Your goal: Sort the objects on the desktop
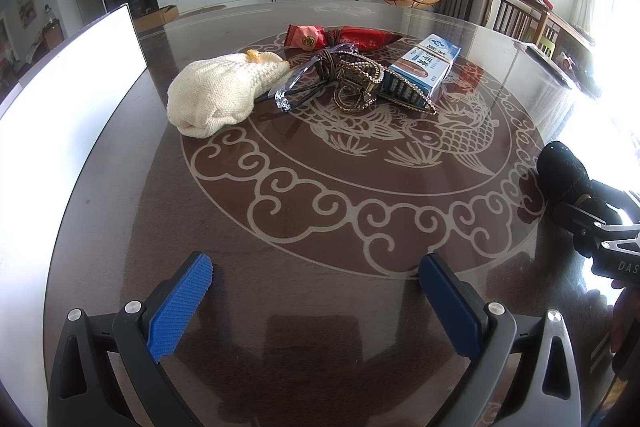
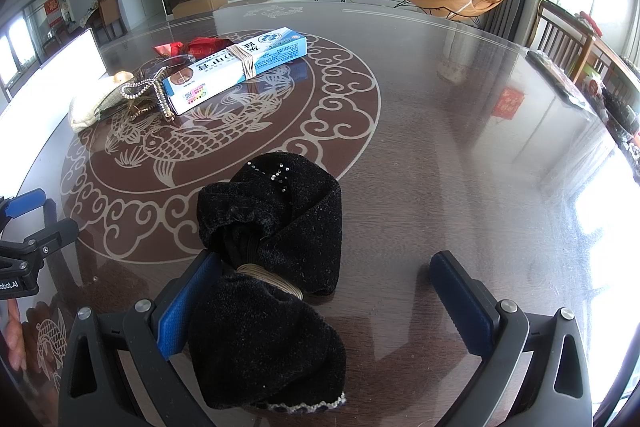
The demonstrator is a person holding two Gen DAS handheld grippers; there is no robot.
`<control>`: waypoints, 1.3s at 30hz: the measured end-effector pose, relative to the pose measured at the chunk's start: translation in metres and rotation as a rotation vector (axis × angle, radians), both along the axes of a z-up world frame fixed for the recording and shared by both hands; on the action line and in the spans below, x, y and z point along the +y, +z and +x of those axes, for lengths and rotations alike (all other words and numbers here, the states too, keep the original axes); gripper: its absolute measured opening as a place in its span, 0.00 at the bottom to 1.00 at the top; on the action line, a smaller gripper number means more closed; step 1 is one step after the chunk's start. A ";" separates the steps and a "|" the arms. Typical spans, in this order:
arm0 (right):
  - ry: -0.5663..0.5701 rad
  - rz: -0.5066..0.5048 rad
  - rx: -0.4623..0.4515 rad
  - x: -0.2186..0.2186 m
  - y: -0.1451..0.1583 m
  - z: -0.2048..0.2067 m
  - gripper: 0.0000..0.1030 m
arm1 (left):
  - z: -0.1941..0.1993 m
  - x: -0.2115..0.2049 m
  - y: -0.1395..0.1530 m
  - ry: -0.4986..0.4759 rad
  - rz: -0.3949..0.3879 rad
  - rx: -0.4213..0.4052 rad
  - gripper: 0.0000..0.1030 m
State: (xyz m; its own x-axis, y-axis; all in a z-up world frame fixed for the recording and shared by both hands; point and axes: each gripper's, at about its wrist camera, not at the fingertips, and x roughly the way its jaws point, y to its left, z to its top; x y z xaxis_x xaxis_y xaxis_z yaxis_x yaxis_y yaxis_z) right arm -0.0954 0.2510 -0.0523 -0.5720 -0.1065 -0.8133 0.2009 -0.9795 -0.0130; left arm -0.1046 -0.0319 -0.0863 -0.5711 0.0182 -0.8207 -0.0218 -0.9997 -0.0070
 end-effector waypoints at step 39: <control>0.000 0.000 0.000 0.000 0.000 0.000 1.00 | 0.016 -0.039 0.018 0.054 -0.033 -0.050 0.51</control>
